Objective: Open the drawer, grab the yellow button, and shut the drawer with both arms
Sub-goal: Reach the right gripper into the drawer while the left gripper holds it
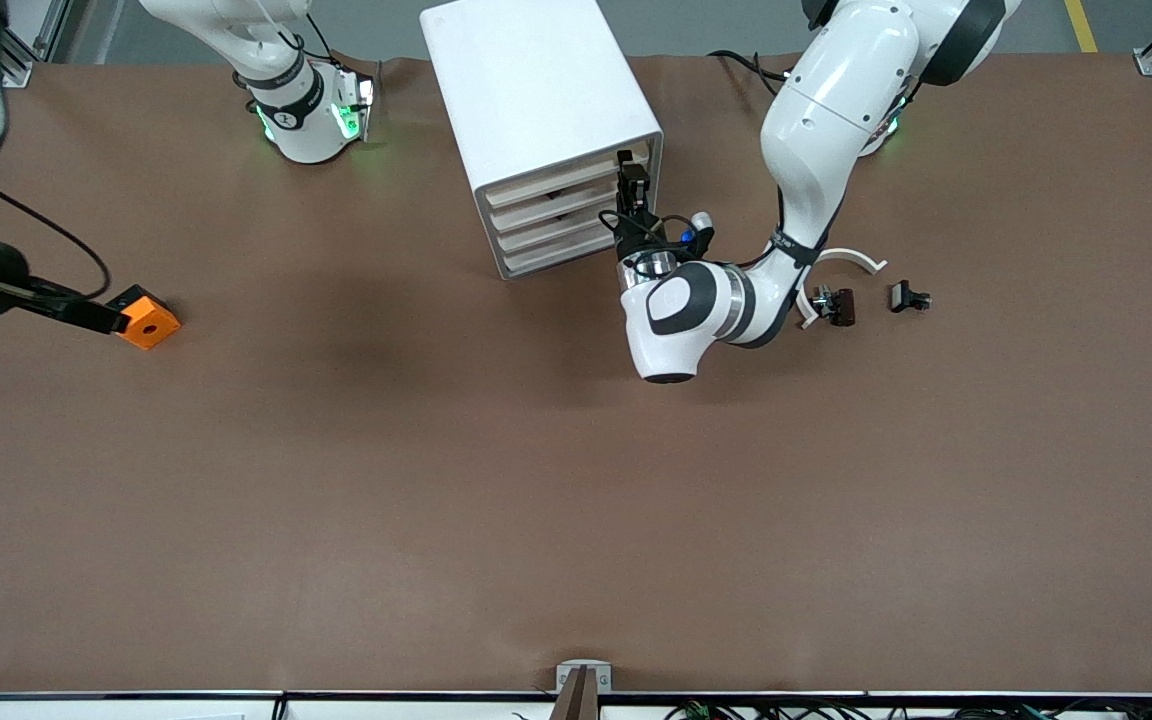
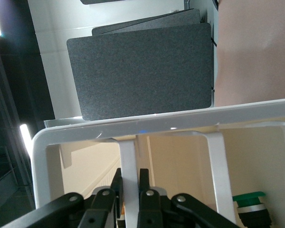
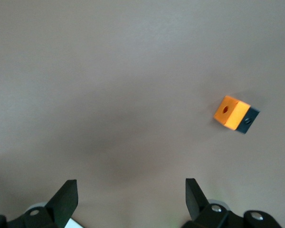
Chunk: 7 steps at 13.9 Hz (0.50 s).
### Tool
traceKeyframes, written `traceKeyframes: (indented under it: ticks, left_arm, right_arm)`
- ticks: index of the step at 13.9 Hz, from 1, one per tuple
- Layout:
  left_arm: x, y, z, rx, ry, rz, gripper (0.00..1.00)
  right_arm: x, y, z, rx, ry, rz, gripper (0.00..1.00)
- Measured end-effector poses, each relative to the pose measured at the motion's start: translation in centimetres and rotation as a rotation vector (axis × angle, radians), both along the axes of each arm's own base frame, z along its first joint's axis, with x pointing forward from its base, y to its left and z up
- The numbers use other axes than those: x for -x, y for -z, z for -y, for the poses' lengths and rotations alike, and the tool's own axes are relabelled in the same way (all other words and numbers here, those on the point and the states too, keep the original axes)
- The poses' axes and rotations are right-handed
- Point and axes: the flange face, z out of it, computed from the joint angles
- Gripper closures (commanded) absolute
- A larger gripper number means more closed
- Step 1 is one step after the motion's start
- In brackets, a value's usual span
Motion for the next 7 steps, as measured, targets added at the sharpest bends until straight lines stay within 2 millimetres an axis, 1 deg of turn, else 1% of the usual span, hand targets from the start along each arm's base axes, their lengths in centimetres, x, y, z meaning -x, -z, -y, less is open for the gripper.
traceKeyframes:
  ticks: [2, 4, 6, 7]
  left_arm:
    - [-0.1, 0.0, -0.1, 0.0, -0.004, 0.001, 0.89]
    - [-0.5, 0.1, -0.4, -0.002, -0.015, 0.002, 0.87]
    - [-1.5, 0.1, -1.4, -0.002, -0.04, 0.002, 0.86]
    - [-2.2, 0.1, -2.0, -0.002, -0.059, 0.003, 0.83]
  right_arm:
    - [0.1, -0.2, -4.4, 0.018, 0.037, 0.001, 0.0]
    - [0.6, -0.2, -8.2, 0.036, 0.087, -0.002, 0.0]
    - [1.1, -0.4, -12.6, 0.051, 0.145, 0.013, 0.0]
    - [1.5, -0.5, -14.9, 0.054, 0.165, 0.026, 0.0]
